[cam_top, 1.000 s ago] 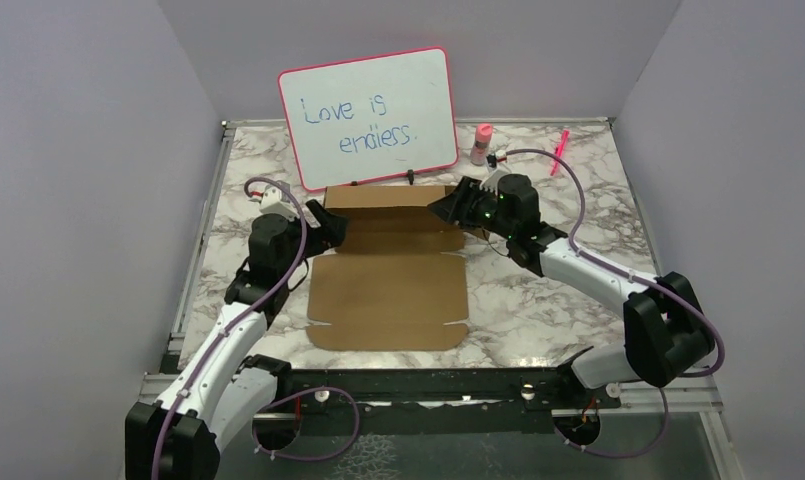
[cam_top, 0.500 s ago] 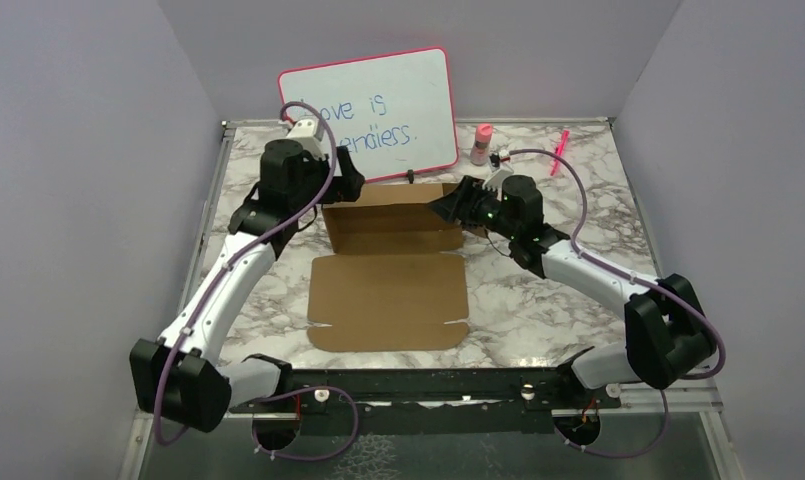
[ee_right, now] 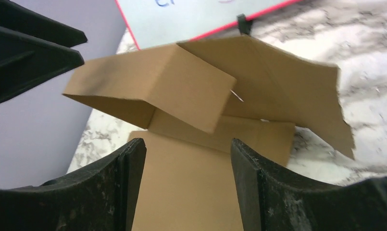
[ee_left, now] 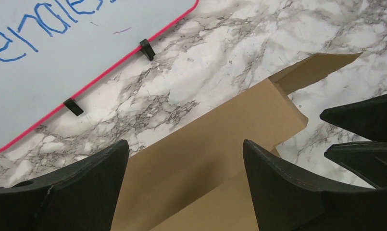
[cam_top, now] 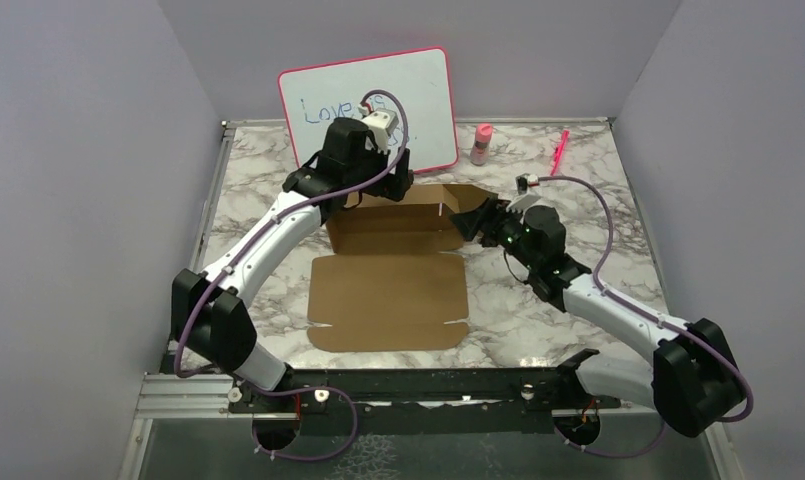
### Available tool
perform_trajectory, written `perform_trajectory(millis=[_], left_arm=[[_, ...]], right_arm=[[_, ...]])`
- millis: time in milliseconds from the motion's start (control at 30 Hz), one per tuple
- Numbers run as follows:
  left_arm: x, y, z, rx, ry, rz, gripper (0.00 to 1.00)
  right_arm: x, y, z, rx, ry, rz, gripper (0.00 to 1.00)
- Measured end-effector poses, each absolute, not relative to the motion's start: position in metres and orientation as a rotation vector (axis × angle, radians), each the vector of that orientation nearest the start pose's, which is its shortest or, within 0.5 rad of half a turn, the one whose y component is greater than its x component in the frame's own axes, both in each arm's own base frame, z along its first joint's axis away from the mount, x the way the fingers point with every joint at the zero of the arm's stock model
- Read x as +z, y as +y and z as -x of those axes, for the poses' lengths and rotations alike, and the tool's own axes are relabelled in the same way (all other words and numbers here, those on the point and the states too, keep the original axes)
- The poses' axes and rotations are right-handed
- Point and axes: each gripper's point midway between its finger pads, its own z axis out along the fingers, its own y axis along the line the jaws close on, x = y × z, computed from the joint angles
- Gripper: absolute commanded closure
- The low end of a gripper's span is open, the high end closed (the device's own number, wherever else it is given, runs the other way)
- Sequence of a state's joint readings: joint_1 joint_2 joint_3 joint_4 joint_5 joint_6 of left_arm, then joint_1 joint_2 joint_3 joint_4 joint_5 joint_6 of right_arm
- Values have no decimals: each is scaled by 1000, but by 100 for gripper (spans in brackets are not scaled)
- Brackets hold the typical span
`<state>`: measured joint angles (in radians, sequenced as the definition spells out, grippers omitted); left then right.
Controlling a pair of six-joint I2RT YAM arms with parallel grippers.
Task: Fold the paper box
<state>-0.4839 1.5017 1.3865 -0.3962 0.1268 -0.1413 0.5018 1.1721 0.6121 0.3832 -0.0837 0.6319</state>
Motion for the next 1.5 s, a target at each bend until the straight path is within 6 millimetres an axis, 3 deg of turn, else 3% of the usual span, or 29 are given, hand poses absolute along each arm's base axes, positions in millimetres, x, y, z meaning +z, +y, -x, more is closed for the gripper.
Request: perform_trajectory(millis=[267, 533, 867, 1100, 1500], left_arm=[[215, -247, -387, -482, 2147, -518, 12], [212, -247, -387, -475, 2149, -532, 13], [205, -248, -388, -475, 2141, -537, 13], [205, -248, -388, -477, 2131, -538, 12], [205, -246, -384, -478, 2130, -538, 13]], right_arm=[[146, 204, -320, 801, 1895, -139, 33], [83, 205, -332, 766, 1957, -210, 35], [49, 207, -347, 728, 1967, -234, 36], [48, 218, -355, 738, 1950, -202, 43], [88, 261, -357, 888, 1823, -8, 51]])
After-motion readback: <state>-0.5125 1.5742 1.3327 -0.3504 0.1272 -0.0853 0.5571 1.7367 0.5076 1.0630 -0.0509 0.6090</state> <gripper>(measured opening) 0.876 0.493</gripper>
